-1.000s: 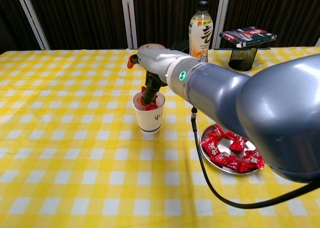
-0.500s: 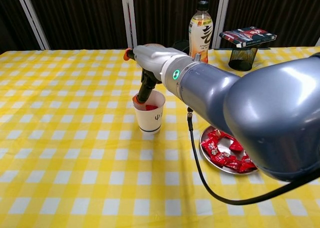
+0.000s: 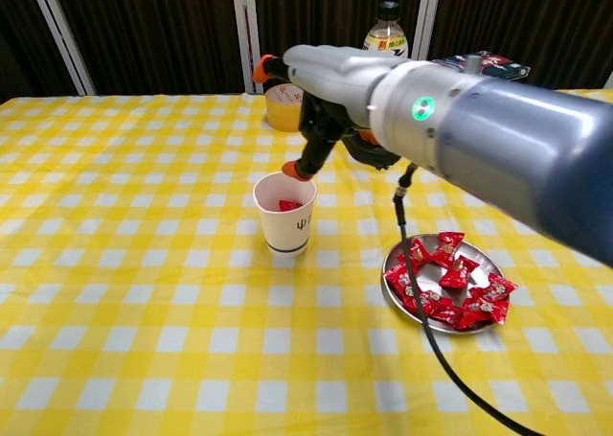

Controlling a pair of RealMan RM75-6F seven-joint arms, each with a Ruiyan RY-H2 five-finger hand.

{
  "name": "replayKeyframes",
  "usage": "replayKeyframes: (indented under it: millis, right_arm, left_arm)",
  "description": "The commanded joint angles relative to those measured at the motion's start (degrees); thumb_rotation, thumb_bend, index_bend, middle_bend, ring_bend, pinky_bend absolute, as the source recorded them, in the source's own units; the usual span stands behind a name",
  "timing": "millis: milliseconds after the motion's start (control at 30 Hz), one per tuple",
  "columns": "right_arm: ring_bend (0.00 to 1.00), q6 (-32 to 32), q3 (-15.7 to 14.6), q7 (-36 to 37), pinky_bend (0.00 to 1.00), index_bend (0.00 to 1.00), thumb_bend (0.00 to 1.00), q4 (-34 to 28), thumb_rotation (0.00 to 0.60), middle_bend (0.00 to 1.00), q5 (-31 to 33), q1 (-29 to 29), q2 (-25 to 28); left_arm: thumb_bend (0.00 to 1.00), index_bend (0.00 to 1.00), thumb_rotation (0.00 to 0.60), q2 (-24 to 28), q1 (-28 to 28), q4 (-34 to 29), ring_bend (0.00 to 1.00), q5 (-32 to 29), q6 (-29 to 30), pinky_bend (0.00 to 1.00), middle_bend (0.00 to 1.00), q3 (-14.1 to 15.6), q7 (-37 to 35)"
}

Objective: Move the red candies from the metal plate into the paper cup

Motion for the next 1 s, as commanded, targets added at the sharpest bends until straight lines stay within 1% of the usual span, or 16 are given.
replayKeyframes:
  millis: [33, 167, 267, 367, 433, 533, 667, 1000]
  right_arm:
    - [0.87, 2.91, -4.51, -0.68, 0.9, 0.09, 0.35, -5.83, 0.6, 0.89, -1.88, -4.21, 4.89]
    - [0.87, 4.0, -9.82, -1.32, 0.9, 0.09, 0.35, -9.3, 0.6, 0.89, -2.84, -7.52, 8.26]
    - [0.87, 4.2, -13.26, -1.21, 0.9, 0.09, 0.35, -9.9, 0.6, 0.89, -3.73, -9.61, 9.51]
    - [0.88, 3.81, -15.66, -1.16, 0.9, 0.12, 0.35, -9.28, 0.6, 0.89, -3.93, -11.13, 9.79]
    - [0.88, 3.37, -16.87, -1.25, 0.9, 0.17, 0.35, -8.36, 0.6, 0.89, -3.91, -11.89, 9.53]
    - [0.88, 2.72, -17.74, -1.48, 0.9, 0.2, 0.35, -6.93, 0.6, 0.89, -3.38, -12.64, 8.86]
    - [0.88, 2.01, -18.23, -1.82, 0.9, 0.21, 0.35, -5.25, 0.6, 0.89, -2.68, -13.5, 7.69]
    - [0.88, 1.61, -17.85, -2.81, 0.9, 0.21, 0.35, -4.67, 0.6, 0.89, -2.23, -14.8, 4.96]
  left_arm:
    - [0.05, 0.0, 0.6, -0.16, 0.08, 0.14, 0.0, 0.26, 0.33, 0.0, 0.0, 0.03, 0.31]
    - [0.05, 0.0, 0.6, -0.44, 0.26, 0.34, 0.0, 0.62, 0.81, 0.0, 0.0, 0.17, 0.82]
    - [0.05, 0.0, 0.6, -0.57, 0.36, 0.35, 0.0, 0.77, 1.08, 0.0, 0.0, 0.22, 1.18]
    - [0.05, 0.0, 0.6, -0.77, 0.48, 0.41, 0.0, 0.96, 1.47, 0.0, 0.0, 0.24, 1.54]
    - [0.05, 0.0, 0.6, -0.91, 0.58, 0.45, 0.0, 1.13, 1.81, 0.0, 0.0, 0.23, 1.77]
    - [0.05, 0.0, 0.6, -1.1, 0.73, 0.5, 0.0, 1.41, 2.26, 0.0, 0.0, 0.25, 1.93]
    - [0.05, 0.0, 0.6, -1.21, 0.85, 0.64, 0.0, 1.54, 2.51, 0.0, 0.0, 0.27, 1.98]
    - [0.05, 0.0, 0.6, -1.14, 0.87, 0.79, 0.0, 1.58, 2.41, 0.0, 0.0, 0.25, 1.6]
